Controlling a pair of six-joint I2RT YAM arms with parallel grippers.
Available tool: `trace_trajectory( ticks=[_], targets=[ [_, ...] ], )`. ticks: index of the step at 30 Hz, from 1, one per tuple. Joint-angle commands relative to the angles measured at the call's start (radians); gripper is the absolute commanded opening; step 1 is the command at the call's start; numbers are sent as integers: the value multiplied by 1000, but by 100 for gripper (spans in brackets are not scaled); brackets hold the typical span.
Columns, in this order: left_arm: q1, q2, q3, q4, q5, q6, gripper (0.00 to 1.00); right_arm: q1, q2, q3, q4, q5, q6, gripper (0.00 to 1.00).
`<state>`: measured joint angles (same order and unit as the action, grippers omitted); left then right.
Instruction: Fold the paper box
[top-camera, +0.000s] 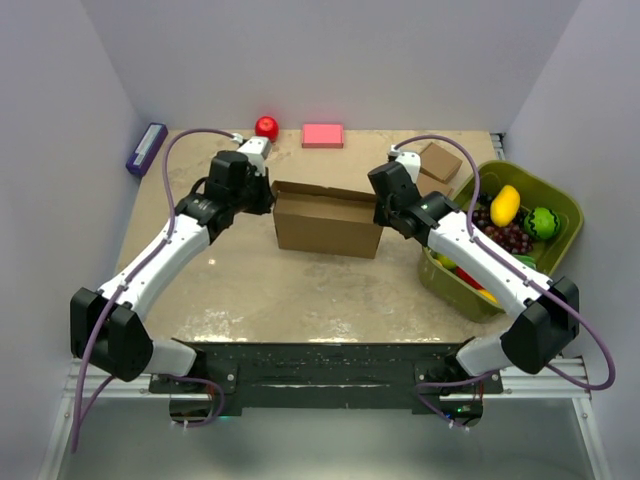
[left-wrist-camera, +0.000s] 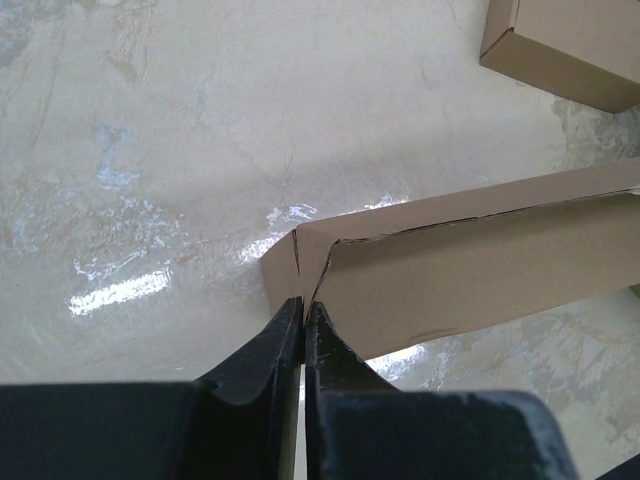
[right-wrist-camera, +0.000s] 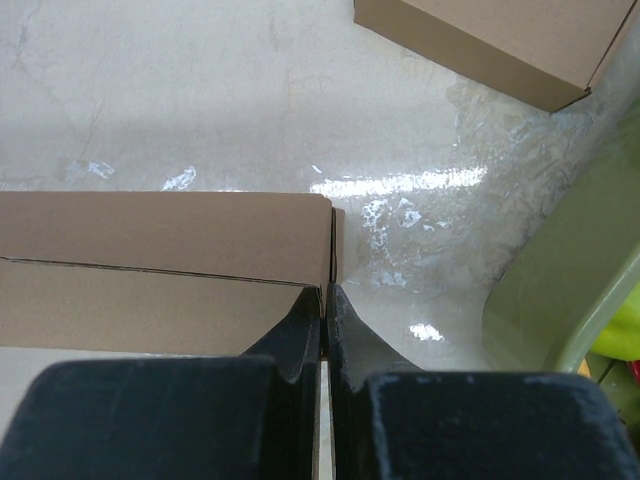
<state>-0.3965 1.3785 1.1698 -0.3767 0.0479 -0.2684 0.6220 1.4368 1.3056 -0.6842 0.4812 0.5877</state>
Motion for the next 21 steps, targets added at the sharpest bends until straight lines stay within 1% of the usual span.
trace_trajectory(
  ticks=[1, 21],
  targets=[
    [-10, -39, 51, 25, 7, 3, 5, 4, 39, -29, -80, -18, 29, 0],
    [-54, 25, 99, 30, 24, -18, 4, 8, 42, -35, -75, -23, 27, 0]
  ],
)
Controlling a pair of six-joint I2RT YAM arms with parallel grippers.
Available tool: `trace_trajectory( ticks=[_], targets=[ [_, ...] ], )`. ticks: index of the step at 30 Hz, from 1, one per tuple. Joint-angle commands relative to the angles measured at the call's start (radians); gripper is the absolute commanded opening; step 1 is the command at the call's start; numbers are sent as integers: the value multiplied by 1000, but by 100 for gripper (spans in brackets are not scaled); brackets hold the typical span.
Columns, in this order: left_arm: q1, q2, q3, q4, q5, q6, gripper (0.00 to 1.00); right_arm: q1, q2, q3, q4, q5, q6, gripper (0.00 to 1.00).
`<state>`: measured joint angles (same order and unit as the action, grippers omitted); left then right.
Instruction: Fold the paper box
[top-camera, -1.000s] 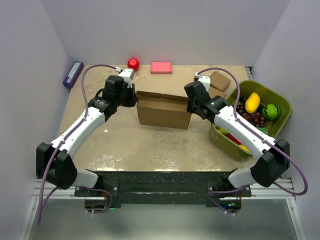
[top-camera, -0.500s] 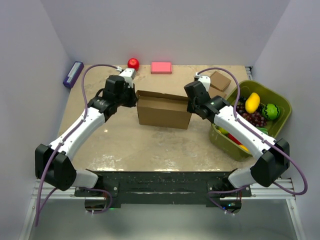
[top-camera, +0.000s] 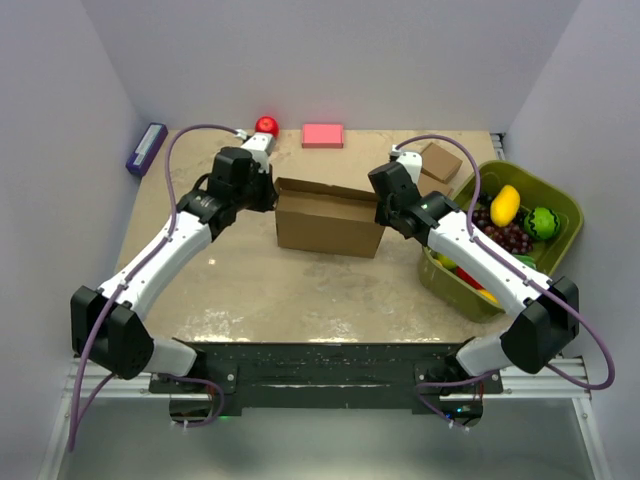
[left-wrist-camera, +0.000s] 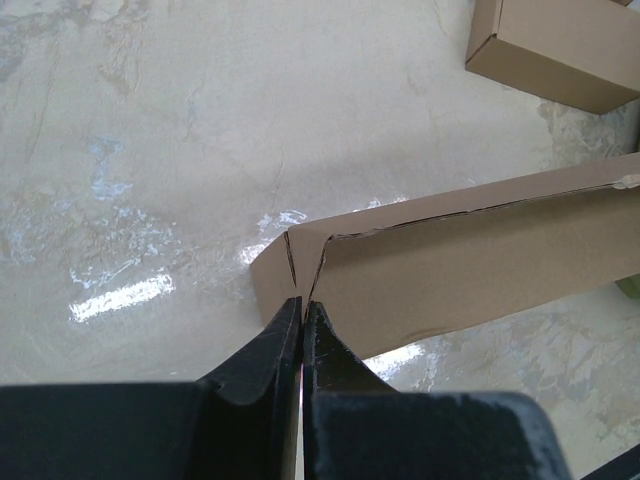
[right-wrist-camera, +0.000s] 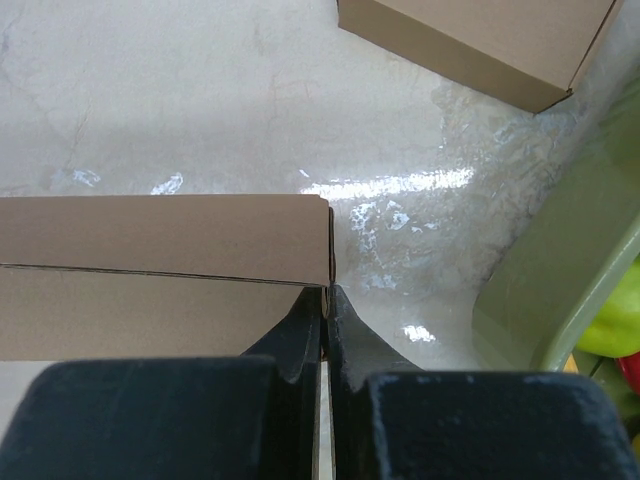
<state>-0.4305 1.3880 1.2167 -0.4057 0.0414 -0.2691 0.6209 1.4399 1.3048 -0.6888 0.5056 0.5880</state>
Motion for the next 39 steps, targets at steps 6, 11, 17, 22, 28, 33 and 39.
trace_trajectory(
  ticks=[6, 11, 17, 22, 28, 33, 39],
  targets=[
    [-31, 31, 52, 74, 34, -28, 4, 13, 45, -33, -72, -44, 27, 0],
    [-34, 40, 38, 76, 26, -27, 3, 14, 47, -32, -71, -42, 27, 0],
    [-39, 43, 4, 80, 2, -15, 1, 17, 47, -33, -69, -41, 27, 0],
    [-40, 29, -63, 110, 18, -31, 0, 17, 47, -35, -71, -39, 29, 0],
    [-43, 36, -103, 146, 64, -64, 0, 23, 40, -39, -72, -39, 32, 0],
    [-45, 26, -144, 159, 49, -64, 0, 23, 36, -45, -74, -35, 33, 0],
    [-45, 26, -212, 177, 38, -70, 0, 26, 30, -50, -74, -35, 36, 0]
  ],
)
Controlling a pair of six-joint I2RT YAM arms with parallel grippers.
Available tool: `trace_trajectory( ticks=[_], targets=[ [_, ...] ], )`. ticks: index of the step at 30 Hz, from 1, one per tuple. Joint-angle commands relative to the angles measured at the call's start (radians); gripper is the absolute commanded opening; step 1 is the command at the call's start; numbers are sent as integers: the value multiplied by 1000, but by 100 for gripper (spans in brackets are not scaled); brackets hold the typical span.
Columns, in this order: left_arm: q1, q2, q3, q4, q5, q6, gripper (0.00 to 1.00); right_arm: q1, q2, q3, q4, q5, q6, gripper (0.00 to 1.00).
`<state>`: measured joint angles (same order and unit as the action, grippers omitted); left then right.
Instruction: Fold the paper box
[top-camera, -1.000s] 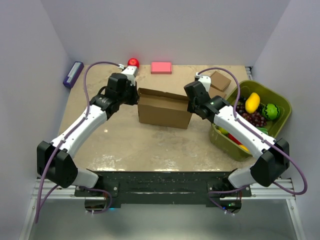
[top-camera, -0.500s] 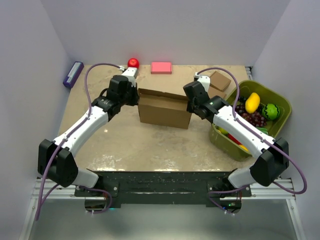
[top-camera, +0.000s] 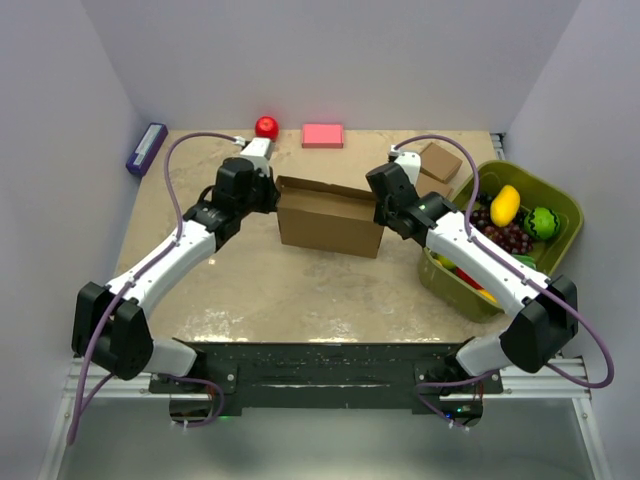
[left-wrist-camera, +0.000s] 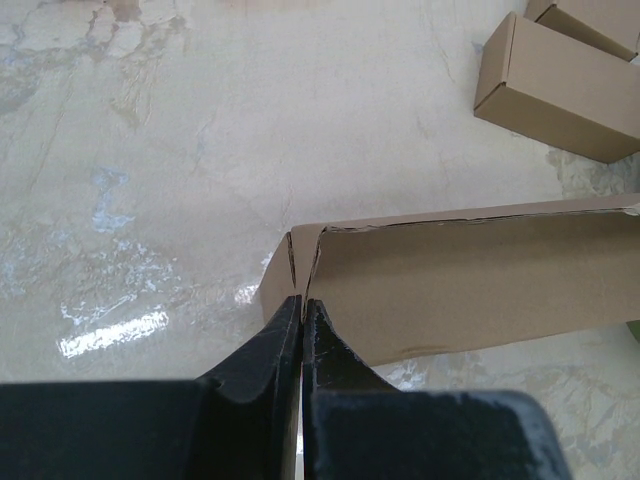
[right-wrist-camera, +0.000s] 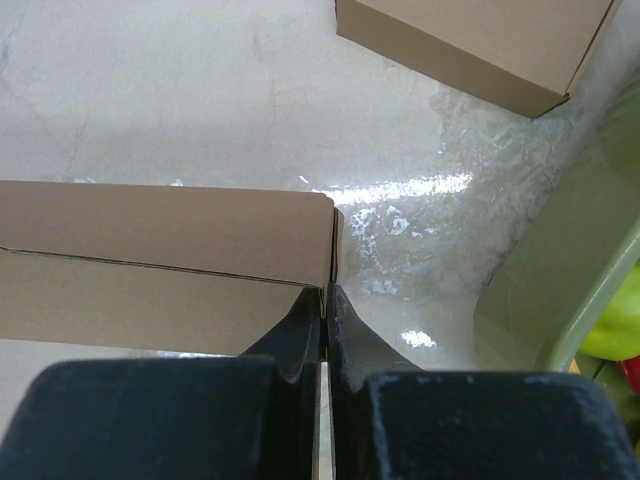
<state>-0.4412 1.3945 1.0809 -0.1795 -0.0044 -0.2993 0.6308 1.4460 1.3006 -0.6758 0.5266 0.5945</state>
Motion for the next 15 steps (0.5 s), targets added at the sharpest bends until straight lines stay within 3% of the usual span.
trace_trajectory(
  ticks=[1, 15],
  targets=[
    [-34, 20, -87, -46, 74, -40, 0, 15, 22, -46, -85, -57, 30, 0],
    [-36, 26, -225, 31, 21, -47, 0, 17, 16, -50, -82, -59, 27, 0]
  ],
)
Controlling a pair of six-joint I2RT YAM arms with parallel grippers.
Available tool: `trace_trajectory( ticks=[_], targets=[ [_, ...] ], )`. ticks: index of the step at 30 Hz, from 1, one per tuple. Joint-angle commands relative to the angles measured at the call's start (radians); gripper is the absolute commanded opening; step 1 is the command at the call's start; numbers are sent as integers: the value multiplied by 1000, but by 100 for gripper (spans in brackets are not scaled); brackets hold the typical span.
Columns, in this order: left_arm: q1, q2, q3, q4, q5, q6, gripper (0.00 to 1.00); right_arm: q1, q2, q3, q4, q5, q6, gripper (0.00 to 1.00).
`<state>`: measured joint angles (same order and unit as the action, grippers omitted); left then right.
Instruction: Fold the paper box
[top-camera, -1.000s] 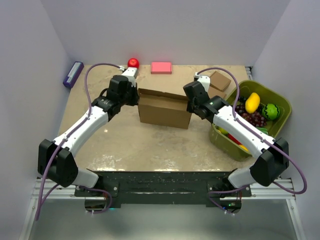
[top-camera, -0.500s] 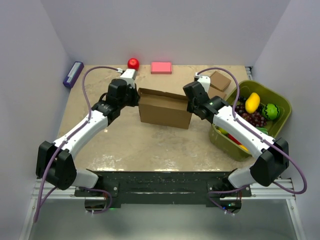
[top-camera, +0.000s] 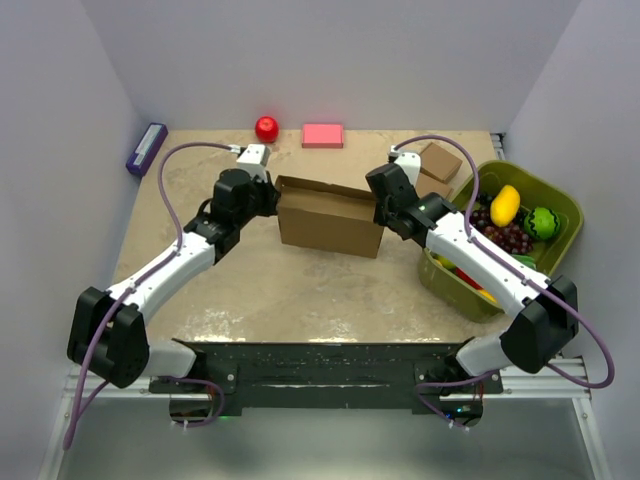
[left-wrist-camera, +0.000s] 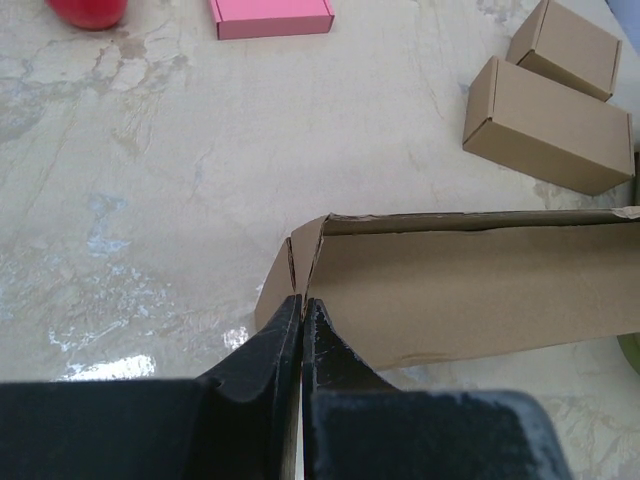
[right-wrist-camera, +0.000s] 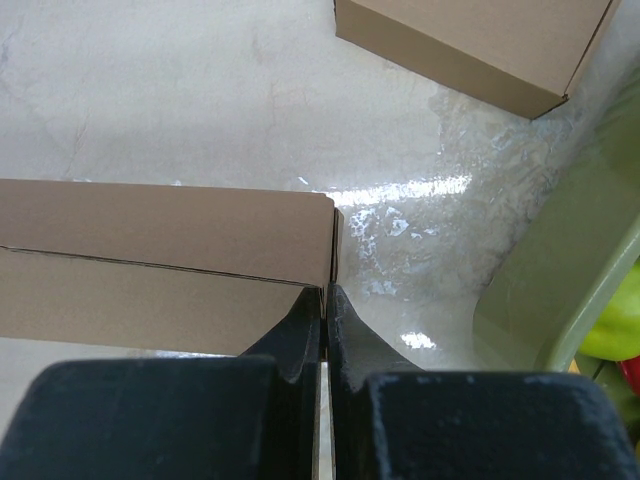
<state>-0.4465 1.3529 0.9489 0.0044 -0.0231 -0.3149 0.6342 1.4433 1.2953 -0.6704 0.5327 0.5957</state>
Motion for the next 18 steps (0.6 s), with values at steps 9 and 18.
trace_trajectory(
  ticks=[9, 18],
  targets=[
    [-31, 89, -142, -129, 49, -55, 0, 15, 17, -51, -86, -66, 27, 0],
    [-72, 92, -196, -129, 26, -73, 0, 18, 20, -51, -81, -66, 29, 0]
  ],
)
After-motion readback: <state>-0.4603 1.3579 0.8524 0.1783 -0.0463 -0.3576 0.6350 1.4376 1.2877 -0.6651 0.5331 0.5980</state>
